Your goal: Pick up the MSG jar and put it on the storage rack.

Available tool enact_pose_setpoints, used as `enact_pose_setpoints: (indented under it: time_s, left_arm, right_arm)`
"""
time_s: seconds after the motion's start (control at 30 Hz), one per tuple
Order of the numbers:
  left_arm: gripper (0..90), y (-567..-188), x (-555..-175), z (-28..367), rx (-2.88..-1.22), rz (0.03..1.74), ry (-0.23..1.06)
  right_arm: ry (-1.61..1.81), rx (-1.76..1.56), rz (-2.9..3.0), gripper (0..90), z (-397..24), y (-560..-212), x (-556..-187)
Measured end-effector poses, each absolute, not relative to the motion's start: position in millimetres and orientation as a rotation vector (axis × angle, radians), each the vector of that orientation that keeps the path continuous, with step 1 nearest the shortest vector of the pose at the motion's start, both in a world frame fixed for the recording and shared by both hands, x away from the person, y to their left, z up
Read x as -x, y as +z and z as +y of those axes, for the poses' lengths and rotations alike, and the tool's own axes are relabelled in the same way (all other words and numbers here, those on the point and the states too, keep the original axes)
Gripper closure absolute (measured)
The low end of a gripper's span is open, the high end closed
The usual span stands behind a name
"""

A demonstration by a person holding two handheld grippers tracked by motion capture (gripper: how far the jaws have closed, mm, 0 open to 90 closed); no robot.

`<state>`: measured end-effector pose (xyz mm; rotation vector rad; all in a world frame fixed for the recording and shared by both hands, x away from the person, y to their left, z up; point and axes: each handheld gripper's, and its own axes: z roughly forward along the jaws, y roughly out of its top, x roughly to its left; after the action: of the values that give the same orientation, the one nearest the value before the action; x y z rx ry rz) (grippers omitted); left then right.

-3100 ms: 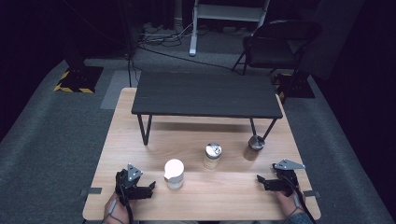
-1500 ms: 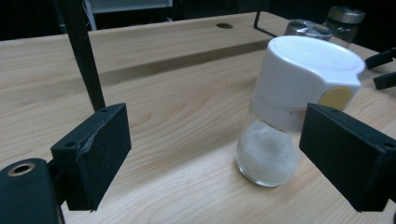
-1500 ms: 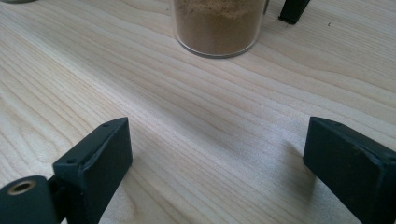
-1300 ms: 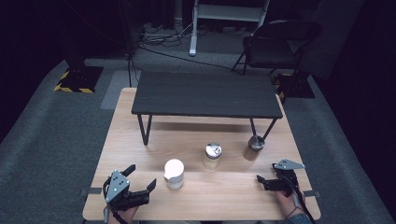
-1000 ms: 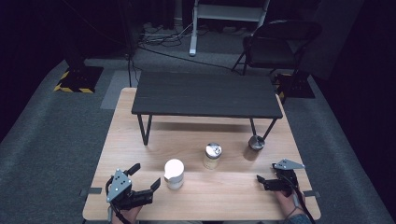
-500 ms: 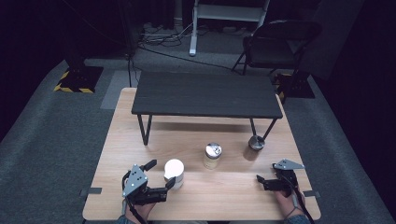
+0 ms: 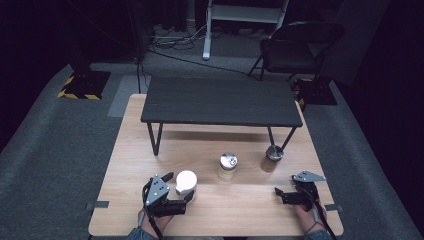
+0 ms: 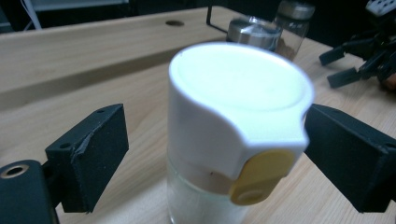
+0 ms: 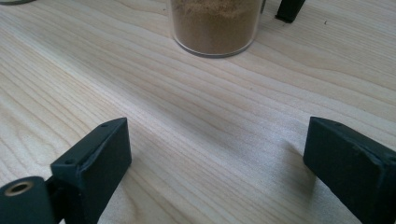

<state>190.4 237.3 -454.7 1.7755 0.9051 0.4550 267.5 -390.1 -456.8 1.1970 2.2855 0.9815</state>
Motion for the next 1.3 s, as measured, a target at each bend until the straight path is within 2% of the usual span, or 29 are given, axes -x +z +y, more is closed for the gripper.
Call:
enact_pose_setpoints:
  time_s: [0.23,0.47,0.5,0.57,0.93,1.03,1.3]
  left_arm:
    - [10.8,-456.8,-198.4,233.0,-1.830,0.889,0.427]
    - [19.9,-459.8,-206.1,227.2,-1.878,0.887,0.416]
    - [24.9,-460.1,-206.8,226.8,-1.885,0.883,0.417]
    - [28.3,-462.6,-202.6,224.3,-1.883,0.879,0.455]
    - [29.5,-465.0,-198.0,222.6,-1.874,0.874,0.487]
    - [30.0,-463.9,-199.5,225.6,-1.858,0.895,0.459]
    - [30.0,-446.4,-197.8,225.3,-1.846,0.918,0.492]
  right_arm:
    - [0.982,-1.197,2.285,7.4,-390.1,-456.8,-267.5]
    - [0.982,-1.197,2.286,7.4,-390.2,-456.8,-267.6]
    - [0.982,-1.197,2.286,7.4,-390.2,-456.8,-267.6]
    - [0.982,-1.197,2.286,7.4,-390.2,-456.8,-267.6]
    - [0.982,-1.197,2.286,7.4,-390.2,-456.8,-267.6]
    - [0.982,-1.197,2.286,7.4,-390.3,-456.8,-267.6]
    - [0.983,-1.197,2.287,7.3,-390.4,-456.7,-267.8]
